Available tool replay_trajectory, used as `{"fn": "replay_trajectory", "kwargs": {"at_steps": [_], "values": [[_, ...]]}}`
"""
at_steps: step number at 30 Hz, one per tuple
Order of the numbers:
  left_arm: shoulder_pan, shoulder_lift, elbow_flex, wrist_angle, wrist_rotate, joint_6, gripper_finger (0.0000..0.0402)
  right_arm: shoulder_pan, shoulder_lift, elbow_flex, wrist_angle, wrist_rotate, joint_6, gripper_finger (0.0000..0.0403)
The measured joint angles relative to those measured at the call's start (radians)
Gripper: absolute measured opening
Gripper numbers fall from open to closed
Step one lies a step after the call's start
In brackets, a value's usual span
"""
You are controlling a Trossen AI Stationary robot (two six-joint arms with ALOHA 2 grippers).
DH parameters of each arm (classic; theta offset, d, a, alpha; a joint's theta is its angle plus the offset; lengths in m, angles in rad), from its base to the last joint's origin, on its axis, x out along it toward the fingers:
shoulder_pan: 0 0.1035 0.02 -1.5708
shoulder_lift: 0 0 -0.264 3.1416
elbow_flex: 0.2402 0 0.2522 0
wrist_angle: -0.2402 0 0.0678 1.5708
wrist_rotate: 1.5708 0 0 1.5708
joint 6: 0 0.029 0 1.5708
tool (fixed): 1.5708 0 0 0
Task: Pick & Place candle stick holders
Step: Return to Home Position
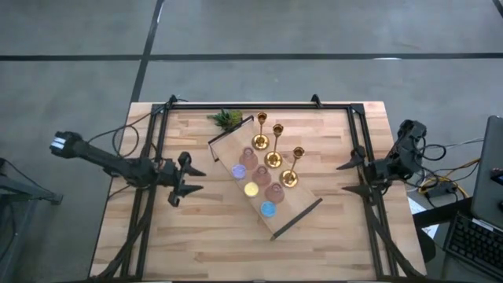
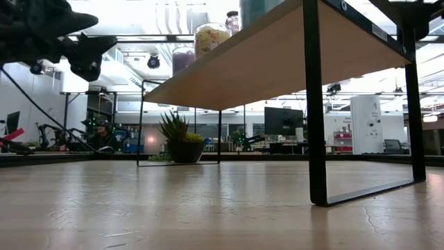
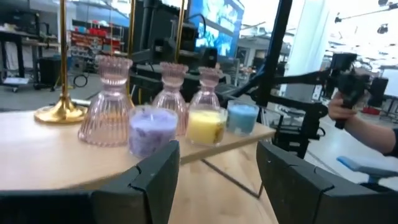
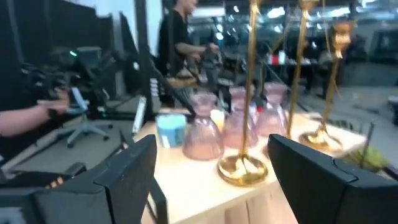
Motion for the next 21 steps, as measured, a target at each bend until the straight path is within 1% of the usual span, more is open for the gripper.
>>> {"fn": "replay_trajectory", "kwargs": {"at_steps": [2,3,6,8,9,10,15,19,21], "values": [[0.000,-0.069,-0.001,-0.077,0.001,-0.001,0.0218,0.003,-0.005,0.000,0.019,0.011,-0.022,0.0296],[0.000,-0.102,-0.001,-0.109,0.002,-0.001,0.0218,0.001,-0.002,0.001,0.037,0.047,-0.037,0.0295],[0.000,-0.194,-0.001,-0.186,0.002,0.000,0.0218,-0.001,0.016,-0.008,0.141,0.207,-0.076,0.0292],[0.000,-0.239,-0.001,-0.221,0.002,-0.003,0.0218,-0.001,0.016,-0.011,0.158,0.289,-0.097,0.0293],[0.000,-0.257,-0.001,-0.235,0.002,-0.004,0.0218,-0.001,0.016,-0.012,0.158,0.314,-0.099,0.0294],[0.000,-0.273,-0.001,-0.250,0.002,-0.003,0.0218,-0.001,0.016,-0.014,0.159,0.326,-0.095,0.0296],[0.000,-0.311,-0.002,-0.291,0.002,0.009,0.0218,-0.002,0.016,-0.046,0.175,0.320,-0.040,0.0304],[0.000,-0.313,-0.002,-0.294,-0.031,0.015,0.0218,-0.003,0.009,-0.092,0.179,0.263,-0.058,0.0310],[0.000,-0.308,-0.002,-0.305,-0.034,0.003,0.0218,-0.005,0.006,-0.123,0.186,0.261,-0.056,0.0312]]}}
